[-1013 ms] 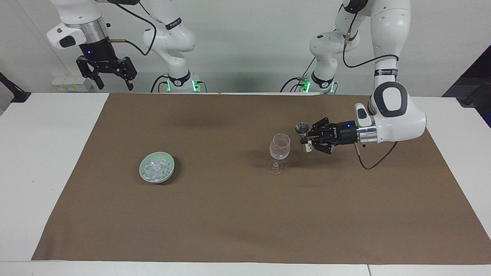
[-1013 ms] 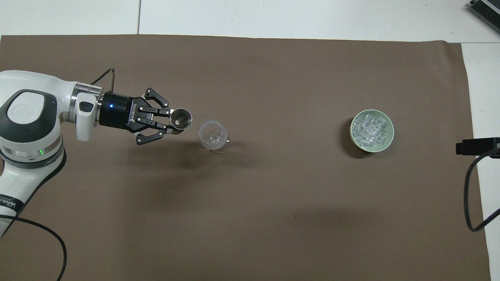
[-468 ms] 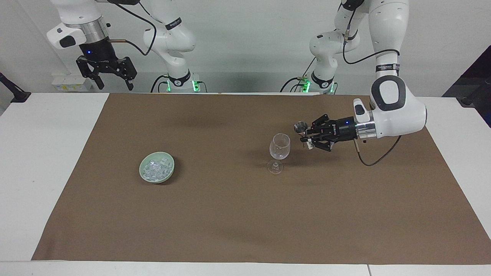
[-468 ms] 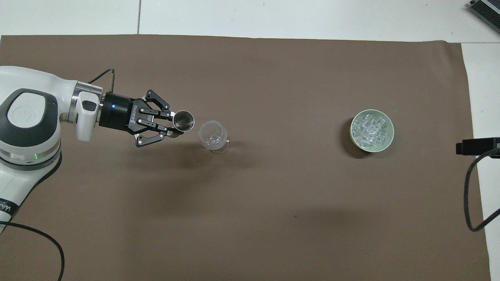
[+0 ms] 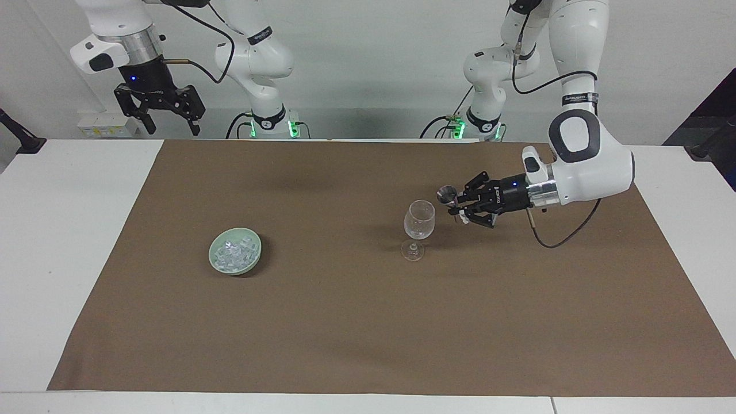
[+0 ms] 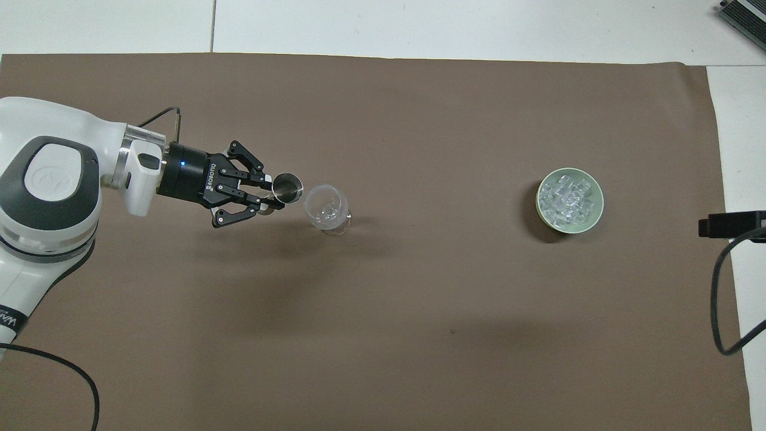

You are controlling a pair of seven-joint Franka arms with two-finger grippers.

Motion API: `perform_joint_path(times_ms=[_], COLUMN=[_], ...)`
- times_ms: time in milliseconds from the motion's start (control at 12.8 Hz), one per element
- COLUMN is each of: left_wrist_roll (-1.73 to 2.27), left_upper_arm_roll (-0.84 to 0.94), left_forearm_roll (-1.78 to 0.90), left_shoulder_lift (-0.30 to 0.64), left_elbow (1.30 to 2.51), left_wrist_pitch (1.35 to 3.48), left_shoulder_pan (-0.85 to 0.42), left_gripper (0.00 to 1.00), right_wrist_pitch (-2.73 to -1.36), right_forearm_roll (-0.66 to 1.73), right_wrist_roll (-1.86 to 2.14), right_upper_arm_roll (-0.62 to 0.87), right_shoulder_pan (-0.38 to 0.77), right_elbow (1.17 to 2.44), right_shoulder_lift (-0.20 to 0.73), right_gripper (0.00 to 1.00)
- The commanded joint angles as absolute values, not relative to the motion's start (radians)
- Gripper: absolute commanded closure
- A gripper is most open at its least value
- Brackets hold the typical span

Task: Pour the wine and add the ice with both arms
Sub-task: 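Tilt the metal cup with the left gripper into the clear glass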

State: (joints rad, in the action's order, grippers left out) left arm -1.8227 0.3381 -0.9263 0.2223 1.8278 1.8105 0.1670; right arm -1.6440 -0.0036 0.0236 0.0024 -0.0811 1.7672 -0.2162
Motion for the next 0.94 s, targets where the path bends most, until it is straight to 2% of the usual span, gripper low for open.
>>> perform_joint_path(times_ms=[0,857], left_wrist_roll=[-1.75,-1.642], left_upper_arm_roll=[0.318,0.316], left_forearm_roll=[-0.881,-0.772], left_shoulder_lift=[0.17,0.141], left_elbow=[1.852,1.861], left_wrist_pitch=[1.839,1.888], left_shoulder_pan=[0.123,0.08], left_gripper=[1.0,1.0], right_wrist_pitch=[-1.637,-1.635], right_forearm_roll=[0.023,0.023], right_wrist_roll=[0.009,0.009], right_upper_arm_roll=[0.006,0.006], right_shoulder_pan=[-0.087,-0.087], right_elbow=[1.764,1.764], right_shoulder_lift=[-0.221,-0.221], right_gripper=[0.0,0.0])
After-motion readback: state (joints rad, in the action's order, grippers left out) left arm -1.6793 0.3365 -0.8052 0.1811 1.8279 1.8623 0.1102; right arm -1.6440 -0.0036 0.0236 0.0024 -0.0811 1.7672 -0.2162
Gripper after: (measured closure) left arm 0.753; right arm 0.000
